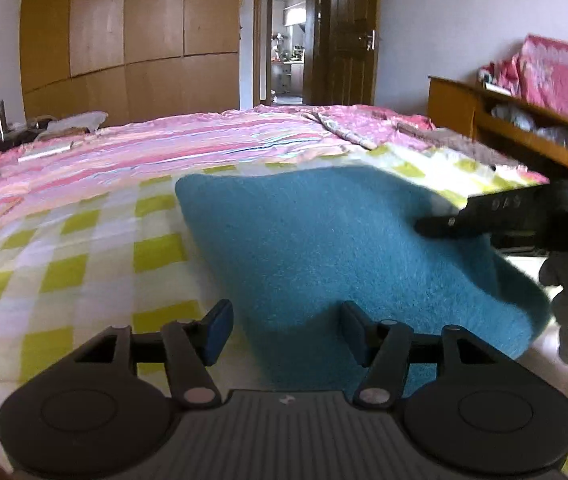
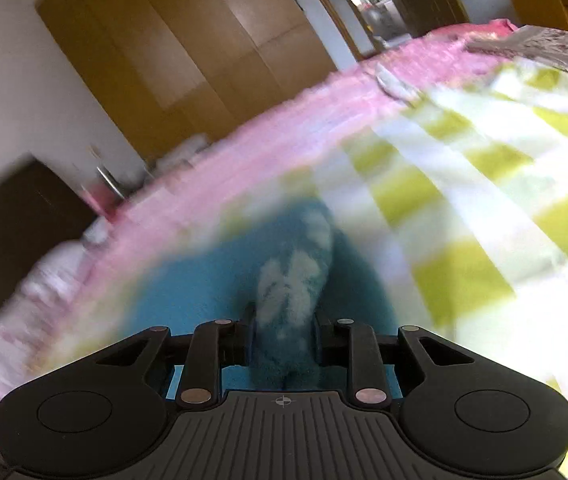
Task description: Fold small clothes
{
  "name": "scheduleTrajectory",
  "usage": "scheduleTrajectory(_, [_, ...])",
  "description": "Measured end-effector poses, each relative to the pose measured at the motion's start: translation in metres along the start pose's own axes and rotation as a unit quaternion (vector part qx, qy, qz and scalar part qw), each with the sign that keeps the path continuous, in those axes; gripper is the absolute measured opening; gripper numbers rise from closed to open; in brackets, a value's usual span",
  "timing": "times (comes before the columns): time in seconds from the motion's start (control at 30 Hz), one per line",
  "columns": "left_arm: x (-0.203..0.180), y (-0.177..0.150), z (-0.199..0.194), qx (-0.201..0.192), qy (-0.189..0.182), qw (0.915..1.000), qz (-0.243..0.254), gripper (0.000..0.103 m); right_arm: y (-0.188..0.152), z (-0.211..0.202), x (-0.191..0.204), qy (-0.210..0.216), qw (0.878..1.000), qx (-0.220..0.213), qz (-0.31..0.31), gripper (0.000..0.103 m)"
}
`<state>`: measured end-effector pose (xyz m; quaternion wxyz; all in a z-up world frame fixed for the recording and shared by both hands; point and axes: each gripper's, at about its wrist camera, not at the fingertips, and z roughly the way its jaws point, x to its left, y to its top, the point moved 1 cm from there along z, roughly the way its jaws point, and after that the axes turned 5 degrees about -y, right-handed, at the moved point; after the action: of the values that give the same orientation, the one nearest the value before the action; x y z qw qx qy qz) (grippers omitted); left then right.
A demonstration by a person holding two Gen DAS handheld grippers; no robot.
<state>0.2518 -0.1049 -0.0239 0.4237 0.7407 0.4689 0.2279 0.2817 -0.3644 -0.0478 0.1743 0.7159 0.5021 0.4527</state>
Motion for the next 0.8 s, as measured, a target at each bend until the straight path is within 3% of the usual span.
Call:
scheduleTrajectory(0.17, [0.0,0.006,-0.007,-0.001,0.001,1.0,0.003,0.064,-0.001,-0.002,-0.006,0.001,1.0,-0.007,0.026,0.028])
scheduleTrajectory(0.23, [0.002,0.007,-0.011,-0.005,0.001,1.0,-0.007,0.064,0.0,-0.012,0.005,-0.025,0.999,-0.029,-0.008,0.042])
scheduleTrajectory(0.37, [0.005,0.006,-0.003,0.004,-0.008,0.9994,-0.035,0.067,-0.008,-0.027,0.024,-0.072,0.99,-0.082,-0.092,0.053])
scheduleTrajectory(0.47, [0.005,0.005,0.001,0.001,-0.005,0.9992,-0.04,0.072,-0.012,-0.022,0.021,-0.086,0.987,-0.079,-0.111,0.06])
scheduleTrajectory(0.6, [0.009,0.004,0.008,0.004,-0.016,0.9981,-0.059,0.077,-0.012,-0.013,0.008,-0.068,0.992,-0.056,-0.092,0.063])
scheduleTrajectory(0.73, [0.011,0.007,0.021,0.008,-0.036,0.9974,-0.062,0.083,-0.011,-0.001,-0.014,-0.03,0.999,-0.021,-0.011,0.067])
scheduleTrajectory(0.8, [0.012,0.008,0.021,0.011,-0.042,0.9968,-0.067,0.081,-0.011,0.002,-0.021,-0.004,1.0,-0.007,0.023,0.062])
